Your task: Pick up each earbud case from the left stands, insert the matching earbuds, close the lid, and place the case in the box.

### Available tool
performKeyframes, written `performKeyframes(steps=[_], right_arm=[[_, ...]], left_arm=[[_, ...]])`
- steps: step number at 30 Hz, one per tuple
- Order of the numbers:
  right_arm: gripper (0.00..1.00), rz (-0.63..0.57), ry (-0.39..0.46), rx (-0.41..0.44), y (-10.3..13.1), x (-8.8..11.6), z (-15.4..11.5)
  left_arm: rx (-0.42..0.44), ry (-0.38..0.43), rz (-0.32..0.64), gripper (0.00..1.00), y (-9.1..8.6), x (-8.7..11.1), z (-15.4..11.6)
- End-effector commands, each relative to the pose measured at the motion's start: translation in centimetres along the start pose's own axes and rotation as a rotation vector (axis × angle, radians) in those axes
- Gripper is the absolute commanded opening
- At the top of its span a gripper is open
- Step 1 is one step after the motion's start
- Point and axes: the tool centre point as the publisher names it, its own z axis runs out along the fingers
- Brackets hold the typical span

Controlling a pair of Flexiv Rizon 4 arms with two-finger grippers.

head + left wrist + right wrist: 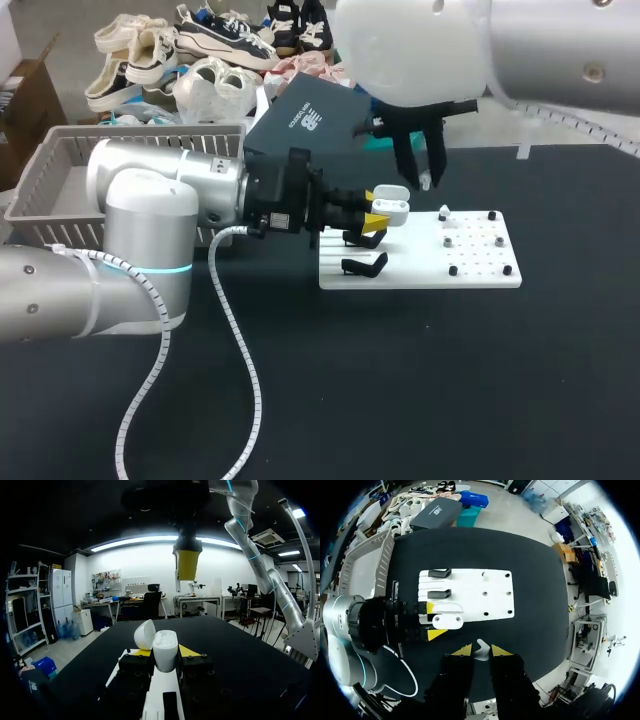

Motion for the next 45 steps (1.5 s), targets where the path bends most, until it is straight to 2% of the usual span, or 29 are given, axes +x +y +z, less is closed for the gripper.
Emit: performKeyframes(steps=[1,3,6,22,28,34,38,45], right_arm=[[0.00,0.028,0.031,0.064,2.2,-1.0,-0.4],[0.00,0.034,0.029,0.094,2.8,-0.9,0.0],[0.00,0.044,0.032,0.095,3.3,-0.8,0.3],[0.00,0.044,0.035,0.091,3.3,-0.6,0.5],[0.00,0.227,0.166,0.038,3.9,-1.5,0.3],[0.00,0.316,0.161,0.049,4.3,-1.4,0.7],[0.00,0.371,0.160,0.025,4.1,-1.0,0.9],[0.00,0.376,0.159,0.021,4.1,-0.9,0.9]], left_arm=[[0.003,-0.002,0.001,0.00,0.2,0.1,0.1],[0.003,-0.002,0.001,0.00,0.2,0.1,0.1],[0.003,-0.002,0.001,0.00,0.2,0.1,0.1],[0.003,-0.002,0.001,0.00,0.2,0.1,0.1],[0.003,-0.002,0.001,0.00,0.2,0.1,0.1],[0.003,-0.002,0.001,0.00,0.2,0.1,0.1],[0.003,-0.002,0.001,0.00,0.2,0.1,0.1],[0.003,-0.002,0.001,0.00,0.2,0.1,0.1]])
